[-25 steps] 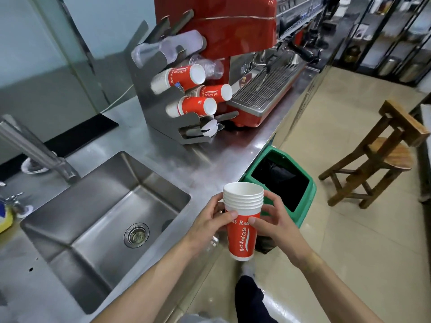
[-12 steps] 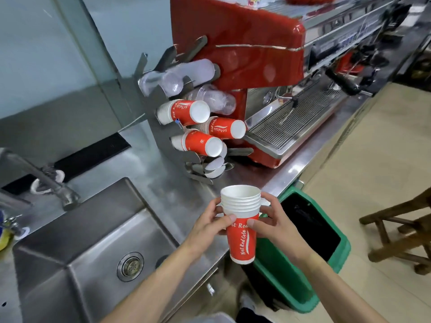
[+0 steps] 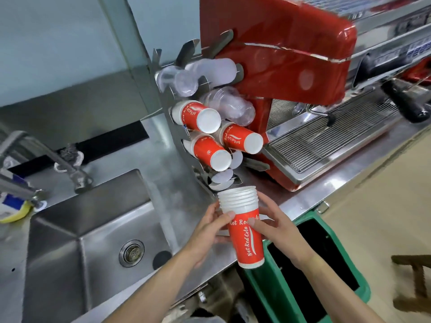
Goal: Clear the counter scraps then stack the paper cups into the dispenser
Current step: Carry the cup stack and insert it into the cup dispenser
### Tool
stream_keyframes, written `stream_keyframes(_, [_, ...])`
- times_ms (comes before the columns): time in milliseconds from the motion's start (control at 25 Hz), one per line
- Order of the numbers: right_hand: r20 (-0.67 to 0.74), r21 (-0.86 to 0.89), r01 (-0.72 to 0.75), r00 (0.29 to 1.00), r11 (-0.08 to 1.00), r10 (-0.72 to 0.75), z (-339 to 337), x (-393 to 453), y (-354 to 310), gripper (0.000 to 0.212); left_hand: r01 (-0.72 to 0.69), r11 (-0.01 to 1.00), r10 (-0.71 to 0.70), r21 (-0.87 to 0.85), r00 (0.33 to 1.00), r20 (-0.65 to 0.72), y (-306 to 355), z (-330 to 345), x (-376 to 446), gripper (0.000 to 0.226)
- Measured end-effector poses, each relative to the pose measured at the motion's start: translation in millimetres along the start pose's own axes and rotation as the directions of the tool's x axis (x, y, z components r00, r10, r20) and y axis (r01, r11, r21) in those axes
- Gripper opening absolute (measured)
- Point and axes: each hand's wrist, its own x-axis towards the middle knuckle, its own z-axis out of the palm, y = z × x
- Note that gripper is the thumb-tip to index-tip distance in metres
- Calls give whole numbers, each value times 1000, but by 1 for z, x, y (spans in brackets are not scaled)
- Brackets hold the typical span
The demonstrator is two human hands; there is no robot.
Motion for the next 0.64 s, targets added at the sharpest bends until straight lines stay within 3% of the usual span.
stream_keyframes(320, [78, -76, -1, 997, 997, 7, -6, 38, -21, 67, 70, 993, -75, -99, 996, -49, 25, -6, 19, 68])
stream_keyframes(640, [69, -70, 1, 998, 998, 3, -6, 76, -41, 57, 117, 970, -141, -211, 984, -105, 51, -6, 45, 75])
